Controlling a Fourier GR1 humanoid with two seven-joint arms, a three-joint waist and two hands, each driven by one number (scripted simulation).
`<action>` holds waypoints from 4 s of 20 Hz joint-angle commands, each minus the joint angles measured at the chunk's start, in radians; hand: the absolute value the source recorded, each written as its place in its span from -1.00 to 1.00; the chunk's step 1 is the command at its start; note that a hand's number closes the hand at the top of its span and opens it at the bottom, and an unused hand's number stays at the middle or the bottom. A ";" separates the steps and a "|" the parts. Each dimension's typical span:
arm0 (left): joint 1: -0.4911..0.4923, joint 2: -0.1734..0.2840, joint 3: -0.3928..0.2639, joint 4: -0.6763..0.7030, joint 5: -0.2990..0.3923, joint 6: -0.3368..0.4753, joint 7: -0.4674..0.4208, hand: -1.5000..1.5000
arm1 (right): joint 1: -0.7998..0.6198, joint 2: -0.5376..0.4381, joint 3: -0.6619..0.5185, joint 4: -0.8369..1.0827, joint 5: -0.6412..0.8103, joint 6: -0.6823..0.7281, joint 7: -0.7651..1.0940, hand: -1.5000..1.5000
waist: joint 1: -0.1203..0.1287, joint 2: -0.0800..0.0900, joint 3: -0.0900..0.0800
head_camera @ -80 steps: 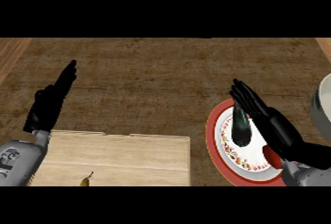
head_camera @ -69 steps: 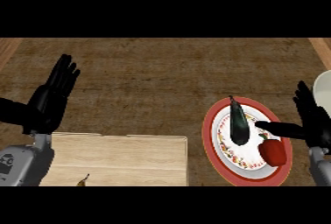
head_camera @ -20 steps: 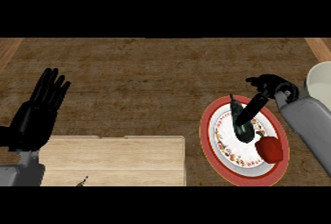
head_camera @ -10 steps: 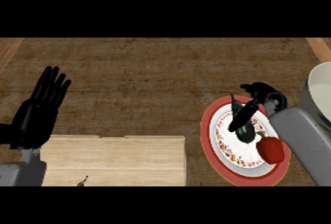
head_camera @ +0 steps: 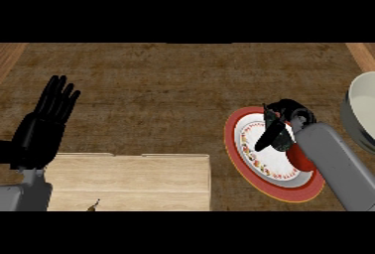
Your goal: Pick the eggplant from the plate and place it in the bowl
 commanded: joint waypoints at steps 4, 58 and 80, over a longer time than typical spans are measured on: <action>-0.021 -0.051 -0.029 -0.010 -0.036 0.038 0.012 0.00 | -0.080 0.023 0.041 0.095 0.067 0.126 -0.033 1.00 | 0.007 0.008 0.005; -0.019 -0.048 0.027 -0.049 -0.031 -0.020 0.076 0.00 | 0.319 -0.584 -0.677 -0.171 0.212 -0.161 -1.016 1.00 | 0.032 0.013 0.007; -0.022 -0.066 0.034 -0.002 -0.050 -0.057 0.005 0.00 | -0.129 -0.465 -0.585 0.685 0.375 -0.070 -1.396 -1.00 | 0.056 0.026 0.011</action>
